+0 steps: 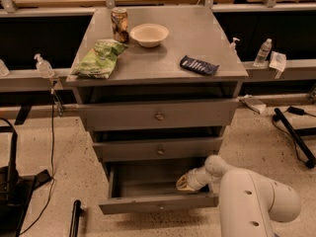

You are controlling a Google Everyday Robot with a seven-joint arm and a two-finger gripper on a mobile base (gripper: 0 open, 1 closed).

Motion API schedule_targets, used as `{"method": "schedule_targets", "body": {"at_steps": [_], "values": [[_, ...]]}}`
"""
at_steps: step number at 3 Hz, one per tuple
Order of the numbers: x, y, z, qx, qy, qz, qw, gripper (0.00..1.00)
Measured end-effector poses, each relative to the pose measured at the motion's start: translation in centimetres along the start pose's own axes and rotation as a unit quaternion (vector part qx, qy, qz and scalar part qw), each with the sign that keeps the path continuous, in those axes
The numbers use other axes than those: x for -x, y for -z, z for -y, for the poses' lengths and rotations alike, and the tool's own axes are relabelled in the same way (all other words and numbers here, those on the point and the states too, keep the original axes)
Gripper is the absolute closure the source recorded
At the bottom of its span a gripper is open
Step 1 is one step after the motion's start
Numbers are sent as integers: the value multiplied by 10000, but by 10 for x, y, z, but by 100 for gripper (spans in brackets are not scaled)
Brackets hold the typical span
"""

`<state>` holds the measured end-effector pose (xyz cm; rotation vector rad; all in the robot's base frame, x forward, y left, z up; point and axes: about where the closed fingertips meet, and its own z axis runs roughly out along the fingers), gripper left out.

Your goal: Open bottom drawer

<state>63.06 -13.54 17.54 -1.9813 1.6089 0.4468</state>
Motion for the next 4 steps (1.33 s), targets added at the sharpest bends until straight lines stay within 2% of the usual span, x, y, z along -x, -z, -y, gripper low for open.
{"method": "schedule_targets", "body": {"at_steps": [2, 4], "values": [[8, 11, -34, 341, 56, -142, 9993, 100], [2, 16, -45, 429, -62, -97, 9990, 100]]}}
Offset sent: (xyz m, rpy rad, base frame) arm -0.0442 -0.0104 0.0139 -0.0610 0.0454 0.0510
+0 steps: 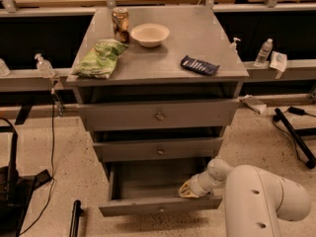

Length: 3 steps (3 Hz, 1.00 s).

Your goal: Open bottom drawer

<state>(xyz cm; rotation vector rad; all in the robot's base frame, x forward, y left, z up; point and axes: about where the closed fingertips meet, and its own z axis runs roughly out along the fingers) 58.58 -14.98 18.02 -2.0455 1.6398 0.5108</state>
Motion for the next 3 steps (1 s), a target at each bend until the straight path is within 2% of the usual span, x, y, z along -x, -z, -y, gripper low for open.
{"method": "schedule_targets", "body": {"at_steps": [3], "values": [[-4, 6, -10, 131, -28, 71, 9999, 100]]}}
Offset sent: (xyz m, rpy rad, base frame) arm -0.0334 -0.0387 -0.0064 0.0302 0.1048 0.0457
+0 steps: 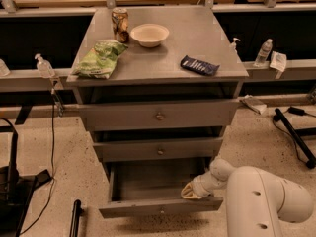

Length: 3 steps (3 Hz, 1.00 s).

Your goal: Open bottom drawer

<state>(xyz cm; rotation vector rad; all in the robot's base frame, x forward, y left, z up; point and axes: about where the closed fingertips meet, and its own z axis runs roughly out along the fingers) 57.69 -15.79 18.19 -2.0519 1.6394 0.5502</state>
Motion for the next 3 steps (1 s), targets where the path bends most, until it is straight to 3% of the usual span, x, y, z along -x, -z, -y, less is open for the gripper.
{"method": "schedule_targets", "body": {"at_steps": [1, 3], "values": [[2, 5, 0, -160, 133, 309, 9993, 100], [6, 9, 1, -236, 246, 404, 9986, 100]]}}
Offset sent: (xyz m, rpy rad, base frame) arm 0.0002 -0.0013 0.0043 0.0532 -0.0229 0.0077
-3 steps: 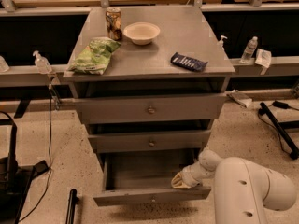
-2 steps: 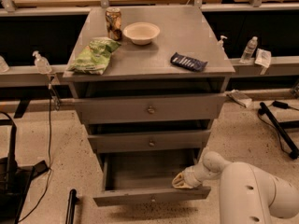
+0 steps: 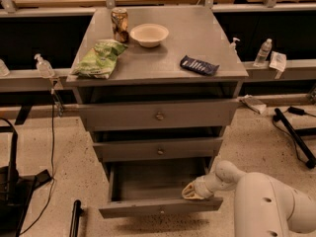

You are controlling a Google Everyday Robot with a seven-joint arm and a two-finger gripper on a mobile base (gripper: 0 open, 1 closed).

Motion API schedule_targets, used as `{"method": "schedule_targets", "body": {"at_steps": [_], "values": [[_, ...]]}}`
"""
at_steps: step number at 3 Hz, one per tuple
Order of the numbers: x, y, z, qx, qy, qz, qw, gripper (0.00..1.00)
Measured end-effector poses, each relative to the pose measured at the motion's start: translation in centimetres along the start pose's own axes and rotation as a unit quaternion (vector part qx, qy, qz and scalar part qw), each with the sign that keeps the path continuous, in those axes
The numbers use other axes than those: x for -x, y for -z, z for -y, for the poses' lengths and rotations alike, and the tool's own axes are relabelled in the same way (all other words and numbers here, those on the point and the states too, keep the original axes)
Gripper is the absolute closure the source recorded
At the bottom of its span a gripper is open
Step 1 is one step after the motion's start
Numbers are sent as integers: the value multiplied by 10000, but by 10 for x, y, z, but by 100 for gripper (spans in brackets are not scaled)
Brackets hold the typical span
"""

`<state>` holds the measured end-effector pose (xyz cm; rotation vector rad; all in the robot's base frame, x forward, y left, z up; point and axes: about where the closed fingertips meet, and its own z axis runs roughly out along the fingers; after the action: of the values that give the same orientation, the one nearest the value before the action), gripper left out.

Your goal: Open bottom drawer

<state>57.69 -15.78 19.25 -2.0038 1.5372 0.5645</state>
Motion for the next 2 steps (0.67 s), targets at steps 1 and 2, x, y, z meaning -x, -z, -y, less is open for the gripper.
{"method": "schedule_targets", "body": {"at_steps": [1, 2], "values": [[18, 29, 3, -315, 142, 99, 9994, 100], [32, 50, 6, -495, 238, 227, 9982, 100]]}}
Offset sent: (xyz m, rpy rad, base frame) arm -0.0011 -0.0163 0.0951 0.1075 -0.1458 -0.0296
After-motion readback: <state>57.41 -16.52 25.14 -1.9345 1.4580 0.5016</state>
